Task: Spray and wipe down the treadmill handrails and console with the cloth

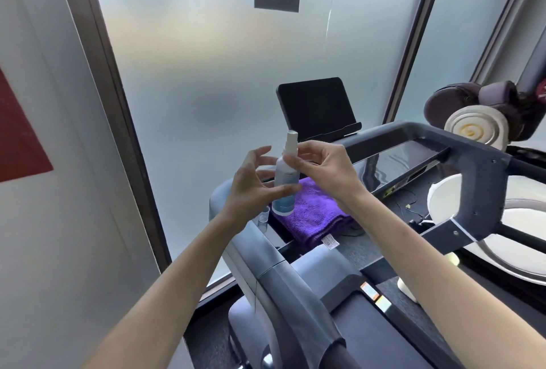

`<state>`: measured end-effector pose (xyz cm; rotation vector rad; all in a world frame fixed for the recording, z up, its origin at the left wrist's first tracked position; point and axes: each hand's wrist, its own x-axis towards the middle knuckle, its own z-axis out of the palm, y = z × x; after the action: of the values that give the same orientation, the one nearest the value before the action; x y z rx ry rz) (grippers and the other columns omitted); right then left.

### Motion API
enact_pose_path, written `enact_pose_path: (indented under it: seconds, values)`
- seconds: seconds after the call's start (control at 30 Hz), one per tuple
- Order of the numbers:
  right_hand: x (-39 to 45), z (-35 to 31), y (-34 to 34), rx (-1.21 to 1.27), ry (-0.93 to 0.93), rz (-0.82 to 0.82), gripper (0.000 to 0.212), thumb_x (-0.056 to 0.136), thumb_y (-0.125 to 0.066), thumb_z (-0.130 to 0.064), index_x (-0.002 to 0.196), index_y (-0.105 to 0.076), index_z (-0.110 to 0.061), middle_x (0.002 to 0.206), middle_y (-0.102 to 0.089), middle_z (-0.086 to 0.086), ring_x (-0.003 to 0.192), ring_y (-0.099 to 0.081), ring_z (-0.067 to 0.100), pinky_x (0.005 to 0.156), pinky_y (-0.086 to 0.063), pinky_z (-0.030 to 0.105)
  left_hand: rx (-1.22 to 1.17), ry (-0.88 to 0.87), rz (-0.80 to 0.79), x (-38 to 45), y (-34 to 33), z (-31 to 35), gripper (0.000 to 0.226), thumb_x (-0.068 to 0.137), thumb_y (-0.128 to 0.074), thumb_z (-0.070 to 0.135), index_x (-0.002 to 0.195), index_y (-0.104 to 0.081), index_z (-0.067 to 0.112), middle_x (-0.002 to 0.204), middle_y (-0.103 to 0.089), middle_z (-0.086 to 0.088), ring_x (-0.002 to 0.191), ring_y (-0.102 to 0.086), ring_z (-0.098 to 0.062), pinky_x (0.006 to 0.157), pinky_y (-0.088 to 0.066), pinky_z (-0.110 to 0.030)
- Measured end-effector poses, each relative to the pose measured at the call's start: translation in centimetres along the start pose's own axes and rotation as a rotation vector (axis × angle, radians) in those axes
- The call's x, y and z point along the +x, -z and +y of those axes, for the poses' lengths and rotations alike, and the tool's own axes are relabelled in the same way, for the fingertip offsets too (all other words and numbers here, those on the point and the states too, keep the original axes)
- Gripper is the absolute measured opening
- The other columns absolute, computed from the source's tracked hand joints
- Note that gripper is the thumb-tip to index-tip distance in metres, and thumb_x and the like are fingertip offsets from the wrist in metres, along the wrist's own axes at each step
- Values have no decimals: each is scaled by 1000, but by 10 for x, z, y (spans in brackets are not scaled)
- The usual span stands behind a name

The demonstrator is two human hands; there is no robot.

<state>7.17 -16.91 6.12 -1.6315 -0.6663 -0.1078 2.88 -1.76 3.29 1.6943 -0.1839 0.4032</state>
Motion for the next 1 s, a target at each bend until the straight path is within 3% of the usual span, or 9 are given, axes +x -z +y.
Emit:
enact_pose_path:
  seconds: [0.13,0.3,0.43,0.6,0.67,0.87,1.0]
  values:
    - [-6,4,4,-20,11,49,36,73,-77,-31,103,-66,-14,99,-73,6,93,-69,15,80,-54,29,7,-1,47,2,-9,-2,74,64,-86,6,127,-46,9,99,-65,-2,88,-68,-12,71,-56,-21]
    - [-14,8,8,-45,134,-21,75,76,-79,-23,138,-36,-30,108,-68,11,95,-70,19,83,-57,35,119,-118,156,3,-22,2,69,61,-89,11,119,-51,9,86,-65,8,75,-65,5,69,-53,-13]
    - [-13,8,8,-22,174,0,70,81,-76,-16,138,-37,-31,99,-70,12,90,-71,25,81,-57,47,154,-182,195,3,-30,5,71,61,-90,16,119,-50,8,86,-63,10,76,-62,5,68,-48,-6]
    - [-10,8,19,-11,162,56,68,81,-75,-19,136,-36,-30,101,-68,20,92,-68,34,83,-55,53,148,-126,62,3,-27,-1,80,59,-90,16,125,-45,7,108,-60,1,90,-64,-5,76,-54,-16]
    - [-9,10,18,-24,161,55,70,79,-78,-19,135,-36,-29,100,-68,20,92,-68,34,83,-55,53,151,-114,61,3,-28,-4,74,61,-89,13,121,-48,5,106,-62,-5,89,-68,-17,77,-57,-25]
    - [-3,18,19,38,136,28,80,75,-80,-20,137,-31,-32,96,-65,28,93,-64,44,86,-50,61,103,-137,75,5,-33,-6,68,62,-88,13,116,-49,6,96,-63,-1,86,-69,-17,76,-58,-25]
    - [1,22,24,-25,135,26,74,80,-76,-20,136,-30,-35,91,-61,32,86,-60,47,83,-49,64,104,-28,-89,12,-20,-4,70,64,-87,13,122,-47,12,104,-62,-1,96,-65,-16,84,-55,-27]
